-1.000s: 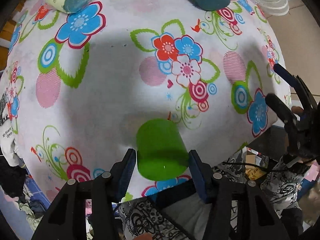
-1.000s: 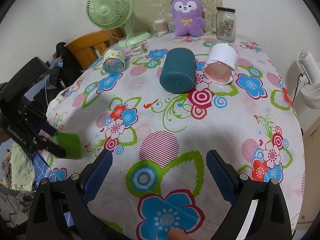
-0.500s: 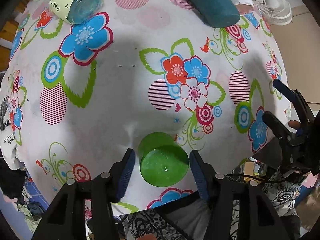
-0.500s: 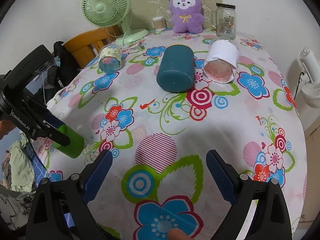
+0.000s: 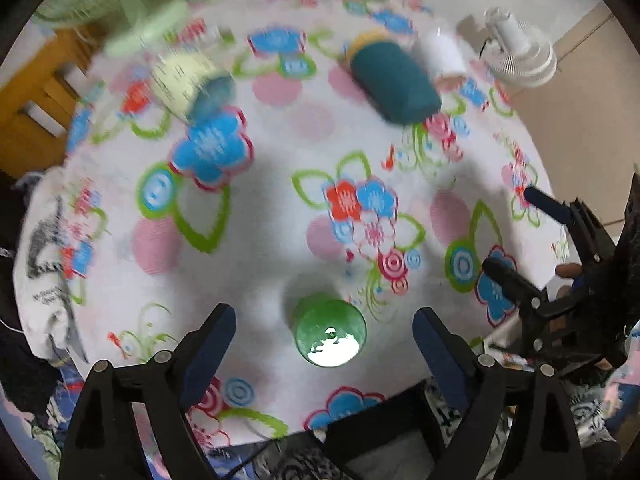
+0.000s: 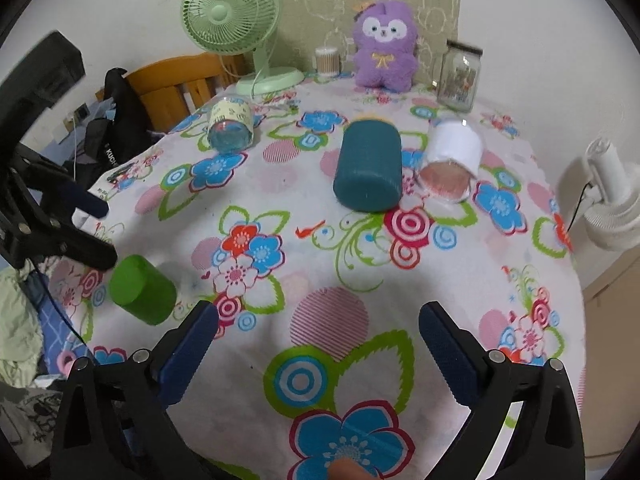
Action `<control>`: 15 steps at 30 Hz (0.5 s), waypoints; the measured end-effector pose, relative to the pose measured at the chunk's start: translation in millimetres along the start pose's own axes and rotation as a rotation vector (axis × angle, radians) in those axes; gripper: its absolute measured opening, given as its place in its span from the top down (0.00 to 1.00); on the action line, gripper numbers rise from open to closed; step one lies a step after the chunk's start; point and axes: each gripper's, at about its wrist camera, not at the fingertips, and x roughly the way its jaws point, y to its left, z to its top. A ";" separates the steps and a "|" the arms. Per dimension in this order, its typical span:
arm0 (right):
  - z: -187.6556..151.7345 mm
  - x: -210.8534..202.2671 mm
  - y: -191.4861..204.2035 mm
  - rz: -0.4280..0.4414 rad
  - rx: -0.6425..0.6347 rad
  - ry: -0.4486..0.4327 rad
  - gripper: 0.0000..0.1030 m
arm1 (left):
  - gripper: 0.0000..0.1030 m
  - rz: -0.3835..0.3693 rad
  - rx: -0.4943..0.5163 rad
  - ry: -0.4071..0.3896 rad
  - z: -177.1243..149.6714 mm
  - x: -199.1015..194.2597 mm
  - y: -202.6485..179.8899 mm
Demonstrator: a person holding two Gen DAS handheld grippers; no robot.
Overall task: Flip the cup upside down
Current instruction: 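Lower the inverted green cup onto the table and open the left tool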
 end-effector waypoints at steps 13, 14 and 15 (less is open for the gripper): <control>23.7 -31.6 35.7 -0.058 -0.059 -0.110 0.00 | 0.07 0.076 -0.032 -0.352 -22.1 -53.1 -2.1; 25.0 -33.0 38.9 -0.059 -0.065 -0.114 0.00 | 0.06 0.073 -0.040 -0.366 -23.8 -55.1 -0.6; 25.6 -34.2 40.7 -0.058 -0.067 -0.116 0.00 | 0.06 0.069 -0.051 -0.383 -26.3 -58.5 1.7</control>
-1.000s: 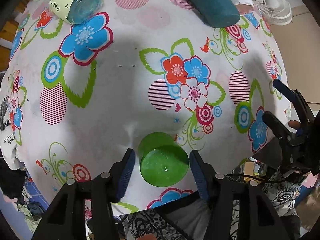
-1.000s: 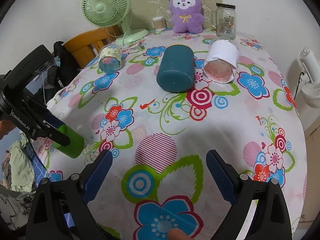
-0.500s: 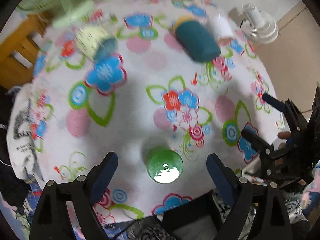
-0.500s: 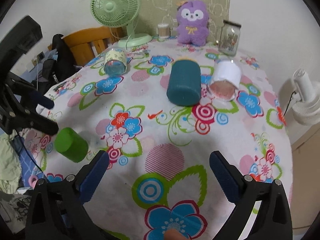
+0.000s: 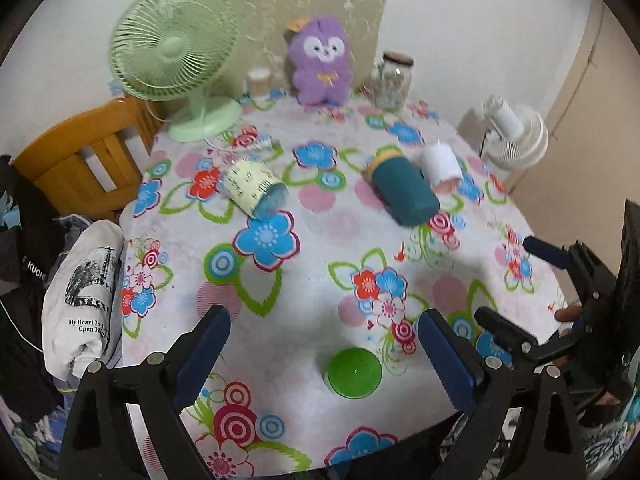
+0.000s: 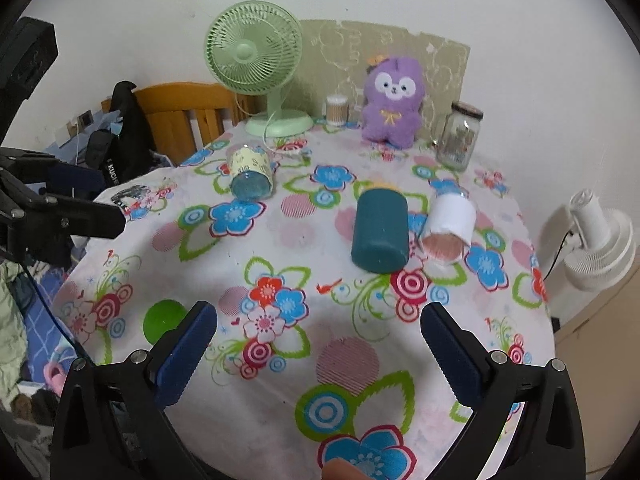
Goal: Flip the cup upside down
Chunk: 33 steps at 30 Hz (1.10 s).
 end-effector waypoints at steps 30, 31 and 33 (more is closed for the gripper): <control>52.3 -75.3 34.8 -0.139 0.056 -0.307 0.00 | 0.05 0.118 -0.258 -0.441 -27.2 -44.6 29.4; 54.3 -82.0 37.0 -0.143 0.058 -0.329 0.00 | 0.04 0.135 -0.252 -0.469 -27.2 -49.8 27.2; 56.2 -92.9 41.0 -0.158 0.060 -0.365 0.00 | 0.02 0.156 -0.251 -0.508 -27.9 -56.7 25.0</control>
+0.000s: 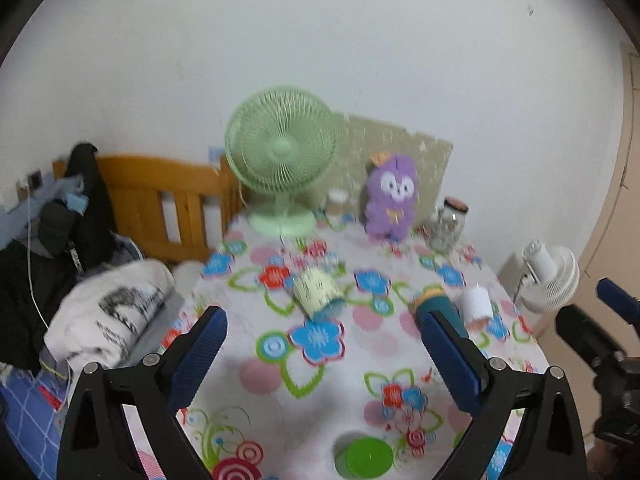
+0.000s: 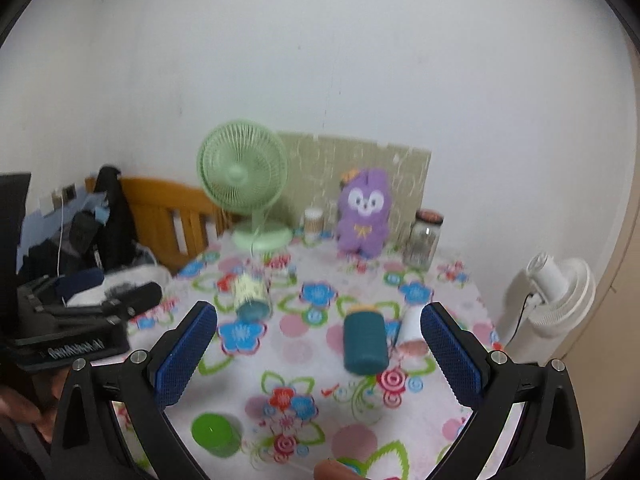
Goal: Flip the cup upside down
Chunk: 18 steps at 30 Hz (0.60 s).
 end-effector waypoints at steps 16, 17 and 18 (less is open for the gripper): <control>3.3 -28.3 9.5 -0.059 0.014 -0.062 0.00 | 0.00 0.031 0.071 -0.194 1.8 -40.2 -11.1; 2.6 -28.5 8.9 -0.057 0.016 -0.063 0.00 | 0.00 0.033 0.068 -0.191 1.6 -39.5 -10.3; 2.5 -29.0 9.2 -0.054 0.016 -0.064 0.00 | 0.00 0.032 0.067 -0.188 1.4 -39.1 -10.3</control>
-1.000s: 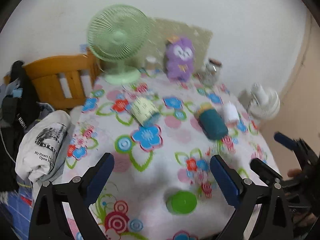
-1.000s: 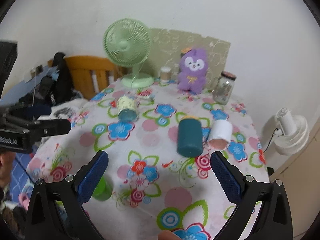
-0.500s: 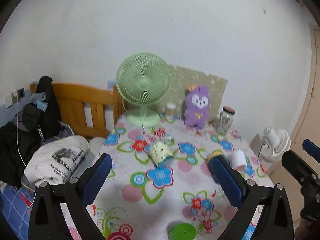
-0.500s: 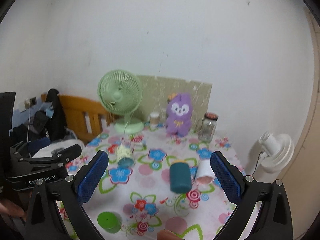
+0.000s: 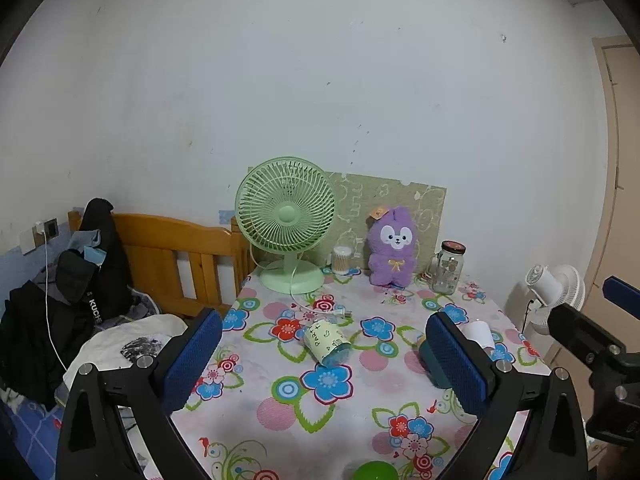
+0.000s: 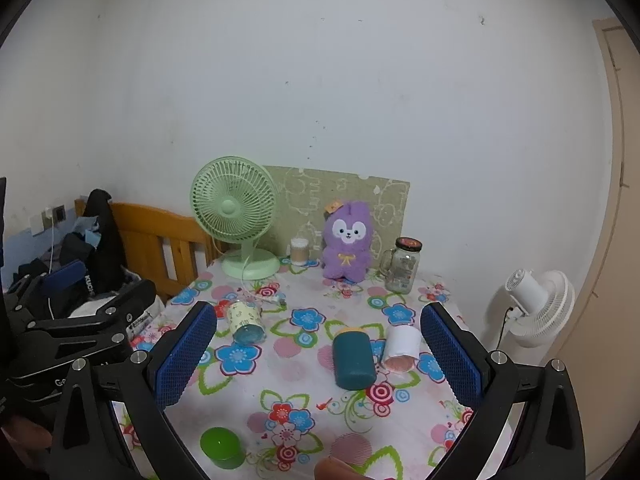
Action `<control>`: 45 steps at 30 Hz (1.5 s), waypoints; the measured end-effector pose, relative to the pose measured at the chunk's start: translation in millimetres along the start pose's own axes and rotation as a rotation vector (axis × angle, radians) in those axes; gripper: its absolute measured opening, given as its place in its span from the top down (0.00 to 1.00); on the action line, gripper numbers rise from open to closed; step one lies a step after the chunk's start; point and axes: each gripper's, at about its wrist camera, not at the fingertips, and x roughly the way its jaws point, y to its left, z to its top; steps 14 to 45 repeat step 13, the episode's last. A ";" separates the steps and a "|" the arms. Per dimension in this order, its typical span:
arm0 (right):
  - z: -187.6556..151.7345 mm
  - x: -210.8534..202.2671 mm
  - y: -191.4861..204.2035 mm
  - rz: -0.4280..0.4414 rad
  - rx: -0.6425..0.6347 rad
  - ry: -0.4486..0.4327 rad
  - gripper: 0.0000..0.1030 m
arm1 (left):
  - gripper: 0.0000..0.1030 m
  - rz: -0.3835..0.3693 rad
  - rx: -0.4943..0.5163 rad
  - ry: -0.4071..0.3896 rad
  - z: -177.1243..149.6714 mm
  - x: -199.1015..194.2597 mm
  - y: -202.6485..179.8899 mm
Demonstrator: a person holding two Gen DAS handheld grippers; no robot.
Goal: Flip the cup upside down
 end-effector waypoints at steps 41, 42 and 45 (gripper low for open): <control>1.5 -2.4 2.4 -0.003 -0.003 -0.001 0.00 | 0.00 -0.011 -0.017 0.007 -3.1 2.4 1.3; 1.5 -2.4 2.4 -0.003 -0.003 -0.001 0.00 | 0.00 -0.011 -0.017 0.007 -3.1 2.4 1.3; 1.5 -2.4 2.4 -0.003 -0.003 -0.001 0.00 | 0.00 -0.011 -0.017 0.007 -3.1 2.4 1.3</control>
